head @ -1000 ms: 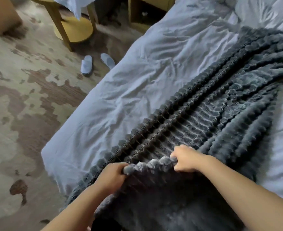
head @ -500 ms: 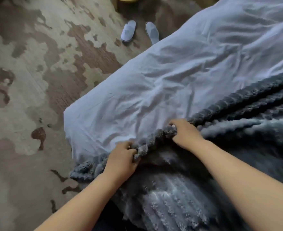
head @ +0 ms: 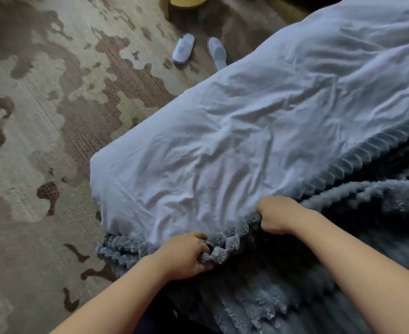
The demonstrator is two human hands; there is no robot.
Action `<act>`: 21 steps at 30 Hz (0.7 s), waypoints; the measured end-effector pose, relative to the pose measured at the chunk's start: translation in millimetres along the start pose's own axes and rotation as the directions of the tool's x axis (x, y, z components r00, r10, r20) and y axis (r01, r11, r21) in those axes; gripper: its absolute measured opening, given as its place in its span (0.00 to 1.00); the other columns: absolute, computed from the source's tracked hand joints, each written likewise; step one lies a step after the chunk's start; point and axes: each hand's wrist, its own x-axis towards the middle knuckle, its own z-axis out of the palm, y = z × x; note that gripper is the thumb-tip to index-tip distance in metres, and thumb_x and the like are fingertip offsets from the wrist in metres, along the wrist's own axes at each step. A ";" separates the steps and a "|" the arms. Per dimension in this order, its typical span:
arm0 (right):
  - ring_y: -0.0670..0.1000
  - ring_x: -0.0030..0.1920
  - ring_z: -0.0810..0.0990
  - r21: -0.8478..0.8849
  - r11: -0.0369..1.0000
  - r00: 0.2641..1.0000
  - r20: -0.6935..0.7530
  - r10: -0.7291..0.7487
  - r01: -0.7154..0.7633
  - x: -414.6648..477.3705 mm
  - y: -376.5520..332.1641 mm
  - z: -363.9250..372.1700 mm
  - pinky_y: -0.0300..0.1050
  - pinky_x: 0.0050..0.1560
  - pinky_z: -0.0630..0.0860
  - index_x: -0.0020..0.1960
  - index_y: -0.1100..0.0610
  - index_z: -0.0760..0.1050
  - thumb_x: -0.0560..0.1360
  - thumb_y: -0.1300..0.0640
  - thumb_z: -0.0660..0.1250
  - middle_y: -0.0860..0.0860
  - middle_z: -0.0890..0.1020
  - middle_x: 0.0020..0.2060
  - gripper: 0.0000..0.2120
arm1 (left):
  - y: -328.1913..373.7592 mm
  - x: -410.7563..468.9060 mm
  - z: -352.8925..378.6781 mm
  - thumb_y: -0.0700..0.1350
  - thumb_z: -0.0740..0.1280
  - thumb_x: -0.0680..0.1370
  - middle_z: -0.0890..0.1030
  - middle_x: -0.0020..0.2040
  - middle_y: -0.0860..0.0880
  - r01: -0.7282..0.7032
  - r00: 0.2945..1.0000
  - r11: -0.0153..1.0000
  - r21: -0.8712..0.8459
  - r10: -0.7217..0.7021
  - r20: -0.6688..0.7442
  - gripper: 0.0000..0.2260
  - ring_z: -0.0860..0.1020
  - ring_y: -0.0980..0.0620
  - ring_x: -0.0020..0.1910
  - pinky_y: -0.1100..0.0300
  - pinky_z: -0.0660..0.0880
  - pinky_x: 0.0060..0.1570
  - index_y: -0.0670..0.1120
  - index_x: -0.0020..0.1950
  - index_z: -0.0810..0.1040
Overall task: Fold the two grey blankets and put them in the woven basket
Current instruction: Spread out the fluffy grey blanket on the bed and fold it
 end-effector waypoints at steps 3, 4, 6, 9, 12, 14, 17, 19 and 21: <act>0.59 0.49 0.77 0.117 0.993 0.934 -0.356 0.030 0.013 4.1 1.9 -25.5 0.45 0.40 0.68 0.51 0.52 0.78 0.67 0.64 0.59 0.52 0.74 0.48 0.16 | 1.8 -6.6 -22.5 0.54 0.67 0.74 0.78 0.45 0.52 -0.080 0.981 0.982 -0.171 0.048 -0.188 0.11 0.78 0.50 0.46 0.57 0.71 0.41 0.47 0.41 0.79; 0.59 0.50 0.76 0.185 0.983 0.889 -0.453 0.070 0.017 8.2 3.1 -33.6 0.45 0.40 0.67 0.56 0.51 0.78 0.67 0.65 0.59 0.51 0.73 0.49 0.21 | -0.5 -7.0 -32.4 0.52 0.67 0.74 0.77 0.39 0.52 -0.101 0.946 0.963 -0.249 0.016 -0.324 0.10 0.77 0.52 0.40 0.58 0.69 0.36 0.47 0.37 0.76; 0.60 0.50 0.76 0.334 0.939 0.758 -0.633 0.157 0.085 23.3 3.1 -50.0 0.45 0.39 0.67 0.58 0.52 0.78 0.65 0.69 0.60 0.51 0.73 0.47 0.25 | -13.0 -1.0 -55.8 0.50 0.66 0.72 0.75 0.33 0.55 -0.062 0.773 0.934 -0.351 -0.177 -0.609 0.08 0.74 0.60 0.33 0.62 0.67 0.32 0.48 0.35 0.74; 0.61 0.54 0.75 0.441 0.881 0.687 -0.695 0.213 0.172 65.8 -4.1 -67.1 0.48 0.45 0.72 0.64 0.54 0.73 0.67 0.71 0.61 0.55 0.74 0.55 0.27 | -50.8 21.3 -82.7 0.47 0.70 0.70 0.78 0.34 0.58 0.202 0.610 0.802 -0.562 -0.553 -0.568 0.05 0.76 0.60 0.37 0.68 0.66 0.35 0.51 0.39 0.75; 0.61 0.66 0.69 0.371 0.928 0.846 -0.481 0.230 -0.042 110.3 -9.7 -65.3 0.54 0.64 0.66 0.77 0.54 0.51 0.74 0.58 0.69 0.57 0.67 0.68 0.39 | -88.0 44.9 -81.4 0.44 0.71 0.72 0.81 0.49 0.45 0.546 0.718 0.692 -0.472 -0.677 -0.162 0.06 0.77 0.47 0.49 0.61 0.66 0.42 0.49 0.45 0.75; 0.59 0.73 0.61 0.320 0.933 0.851 -0.432 0.300 -0.166 122.0 -9.3 -55.0 0.57 0.74 0.51 0.78 0.55 0.44 0.73 0.51 0.71 0.57 0.61 0.74 0.45 | -94.3 54.9 -75.8 0.44 0.68 0.75 0.80 0.56 0.43 0.586 0.758 0.745 -0.319 -0.643 -0.111 0.08 0.77 0.45 0.55 0.60 0.68 0.48 0.46 0.53 0.77; 0.57 0.74 0.59 0.367 0.921 0.752 -0.570 0.332 -0.128 106.8 -9.3 -31.1 0.56 0.75 0.44 0.77 0.56 0.50 0.73 0.48 0.70 0.56 0.62 0.72 0.42 | -82.7 63.2 -70.0 0.44 0.66 0.75 0.81 0.54 0.43 0.481 0.774 0.806 -0.344 -0.575 -0.265 0.12 0.77 0.44 0.55 0.60 0.67 0.46 0.45 0.58 0.76; 0.57 0.73 0.60 0.405 0.910 0.708 -0.618 0.342 -0.086 85.2 -6.1 -12.2 0.55 0.76 0.46 0.76 0.56 0.55 0.74 0.48 0.69 0.56 0.64 0.71 0.37 | -69.1 69.5 -68.7 0.46 0.67 0.75 0.79 0.55 0.43 0.421 0.783 0.837 -0.350 -0.530 -0.324 0.14 0.76 0.43 0.56 0.58 0.69 0.49 0.44 0.59 0.74; 0.57 0.71 0.63 0.461 0.881 0.716 -0.581 0.387 -0.103 61.7 2.4 9.5 0.54 0.75 0.53 0.75 0.57 0.58 0.75 0.50 0.68 0.57 0.65 0.69 0.33 | -54.4 79.0 -69.2 0.49 0.67 0.75 0.75 0.58 0.41 0.411 0.821 0.880 -0.238 -0.471 -0.322 0.18 0.73 0.42 0.58 0.53 0.71 0.54 0.44 0.62 0.71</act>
